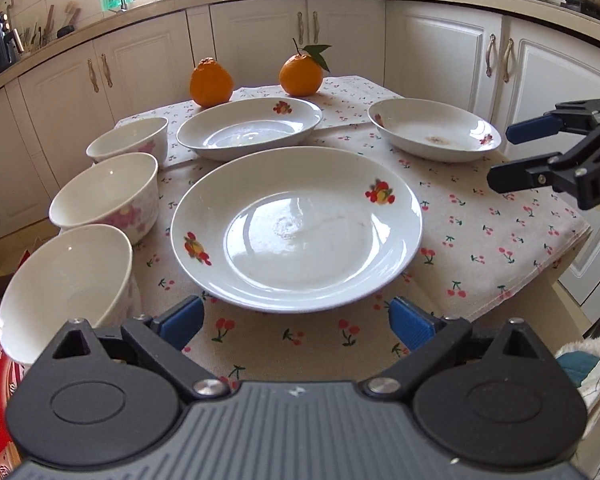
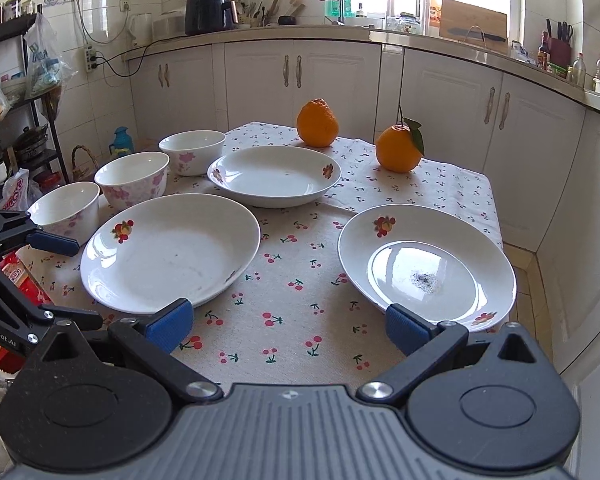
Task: Organize plates and bowls
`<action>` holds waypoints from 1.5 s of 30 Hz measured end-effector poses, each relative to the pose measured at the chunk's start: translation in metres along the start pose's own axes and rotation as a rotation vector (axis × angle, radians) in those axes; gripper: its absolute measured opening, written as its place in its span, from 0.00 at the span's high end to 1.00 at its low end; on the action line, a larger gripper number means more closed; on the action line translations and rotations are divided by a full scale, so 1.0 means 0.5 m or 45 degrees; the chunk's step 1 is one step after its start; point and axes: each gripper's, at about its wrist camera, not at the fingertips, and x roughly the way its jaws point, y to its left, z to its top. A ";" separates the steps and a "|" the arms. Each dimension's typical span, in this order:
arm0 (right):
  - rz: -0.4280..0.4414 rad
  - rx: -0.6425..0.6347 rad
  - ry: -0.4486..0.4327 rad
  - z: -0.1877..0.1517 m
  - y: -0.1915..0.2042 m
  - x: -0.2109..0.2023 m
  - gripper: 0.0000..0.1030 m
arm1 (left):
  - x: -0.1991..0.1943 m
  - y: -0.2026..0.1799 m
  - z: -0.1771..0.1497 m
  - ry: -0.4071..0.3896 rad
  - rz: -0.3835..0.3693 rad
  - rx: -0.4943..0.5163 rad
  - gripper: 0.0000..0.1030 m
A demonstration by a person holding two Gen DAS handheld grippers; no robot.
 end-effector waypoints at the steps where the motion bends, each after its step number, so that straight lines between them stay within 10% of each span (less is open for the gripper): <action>1: 0.000 -0.002 0.004 0.001 0.001 0.001 0.00 | 0.006 0.002 -0.002 0.005 -0.002 -0.009 0.04; 18: 0.080 -0.081 0.072 0.026 0.003 0.056 0.00 | 0.042 0.007 -0.009 0.004 -0.006 -0.109 0.00; 45: 0.647 -0.318 0.318 0.179 0.019 0.306 0.00 | 0.048 -0.014 -0.004 -0.043 0.087 -0.132 0.00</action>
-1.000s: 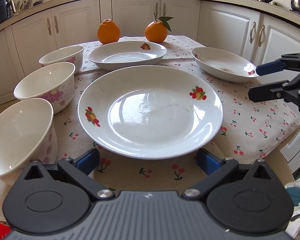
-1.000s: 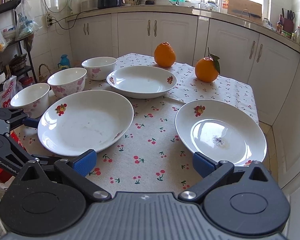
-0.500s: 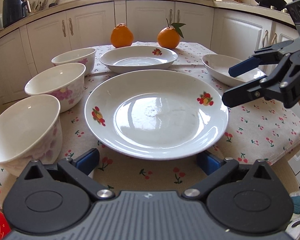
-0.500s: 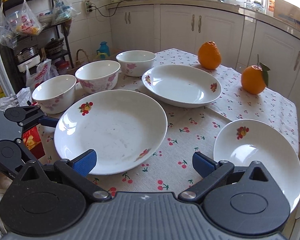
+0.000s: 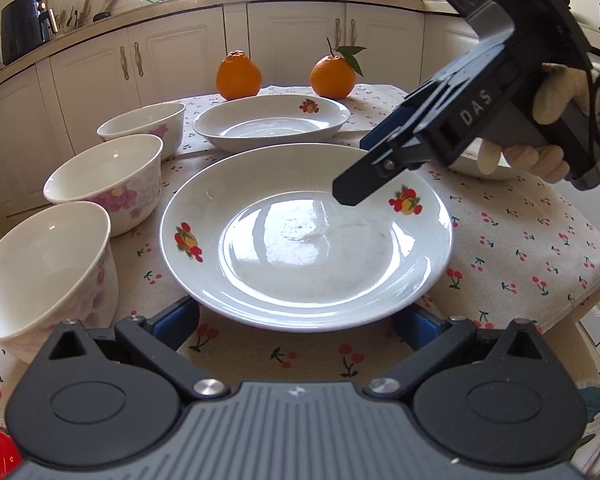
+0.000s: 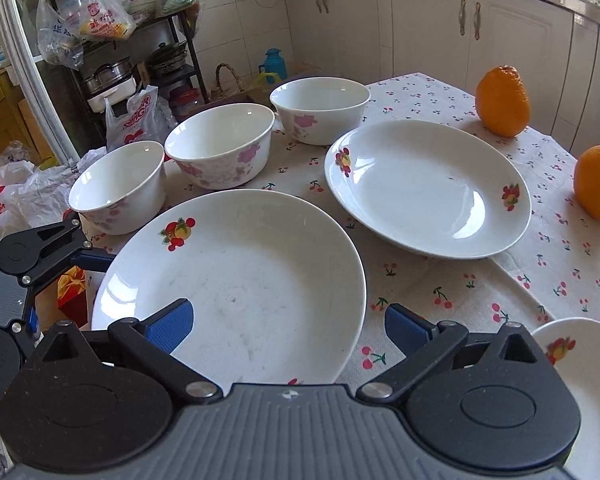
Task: Organize plates and bowls
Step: 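Grasp the rim of the large flower-print plate with the right gripper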
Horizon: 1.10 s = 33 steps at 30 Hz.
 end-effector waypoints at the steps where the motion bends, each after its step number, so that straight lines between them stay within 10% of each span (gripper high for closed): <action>1: 0.019 0.005 0.006 0.005 -0.006 0.006 0.00 | 0.000 0.001 0.000 0.000 -0.003 0.001 0.00; 33: 0.235 0.106 0.161 0.063 -0.069 0.064 0.23 | 0.000 0.008 0.005 0.005 -0.050 0.015 0.09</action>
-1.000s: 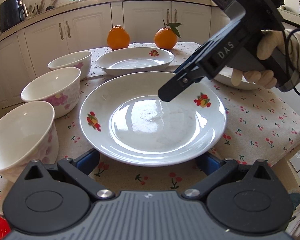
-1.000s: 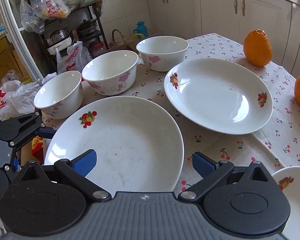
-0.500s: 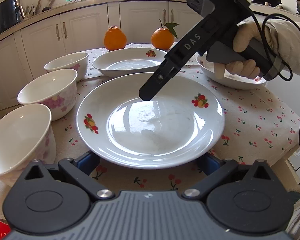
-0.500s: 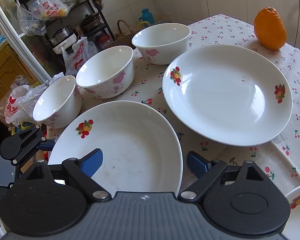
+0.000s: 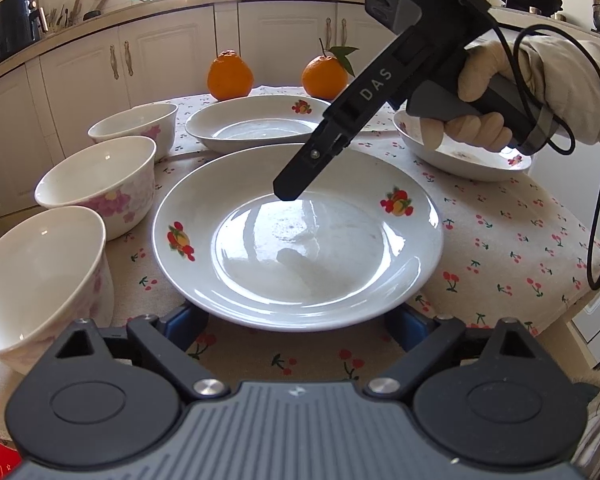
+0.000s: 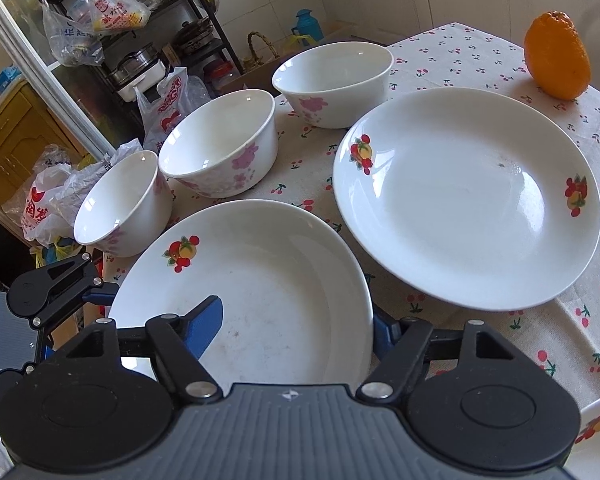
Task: Organize plates and bowls
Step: 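Grasp the rim of the large flower-print plate with the right gripper, then lift the flower-print plate with the right gripper and carry it toward the stained plate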
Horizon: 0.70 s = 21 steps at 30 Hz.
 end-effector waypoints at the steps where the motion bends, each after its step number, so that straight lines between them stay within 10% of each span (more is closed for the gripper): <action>1: -0.003 -0.006 0.007 0.000 0.001 0.000 0.23 | 0.000 0.000 0.000 0.002 -0.004 0.004 0.09; 21: -0.001 -0.030 0.005 0.005 0.010 -0.006 0.21 | 0.001 0.014 0.007 0.032 -0.061 0.040 0.12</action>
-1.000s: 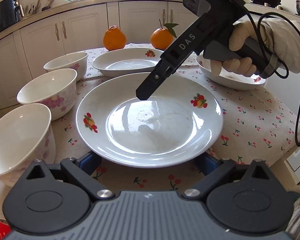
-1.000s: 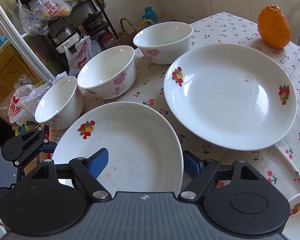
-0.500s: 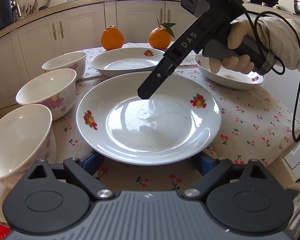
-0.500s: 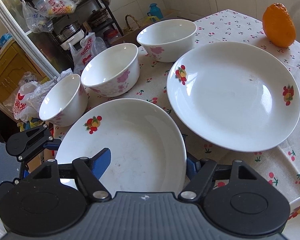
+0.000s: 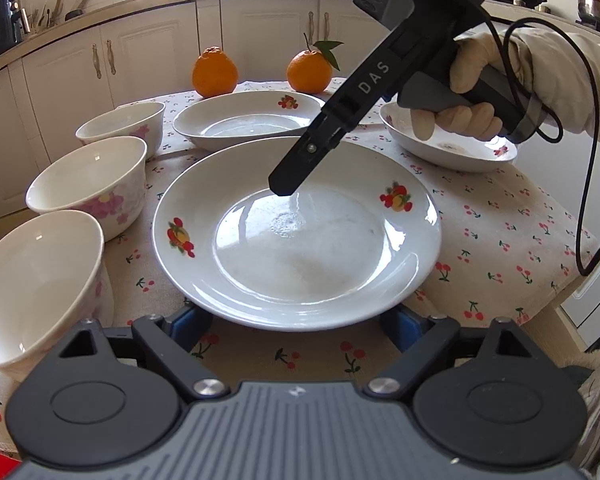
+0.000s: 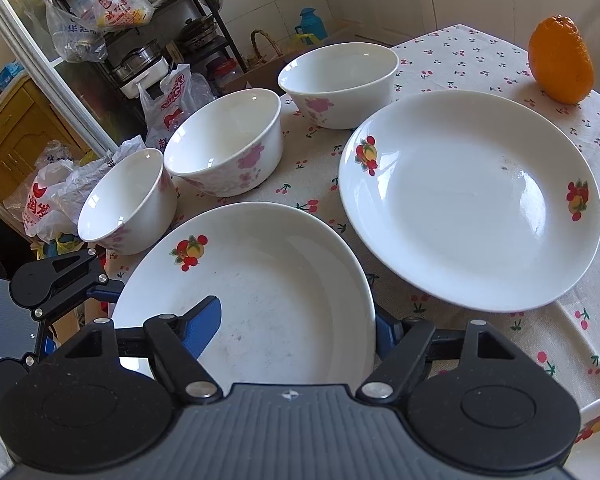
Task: Organize plates and bowls
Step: 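Lift the flower-print plate with the right gripper and carry it toward the stained plate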
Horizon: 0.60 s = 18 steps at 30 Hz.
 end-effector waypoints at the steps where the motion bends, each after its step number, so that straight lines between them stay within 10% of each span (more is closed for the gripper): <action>1: -0.001 -0.002 -0.004 -0.001 0.002 -0.004 0.21 | -0.001 0.000 0.001 0.004 -0.003 0.005 0.12; 18: -0.118 0.051 -0.106 -0.049 -0.006 -0.112 0.21 | -0.006 -0.034 0.067 0.004 -0.120 0.152 0.13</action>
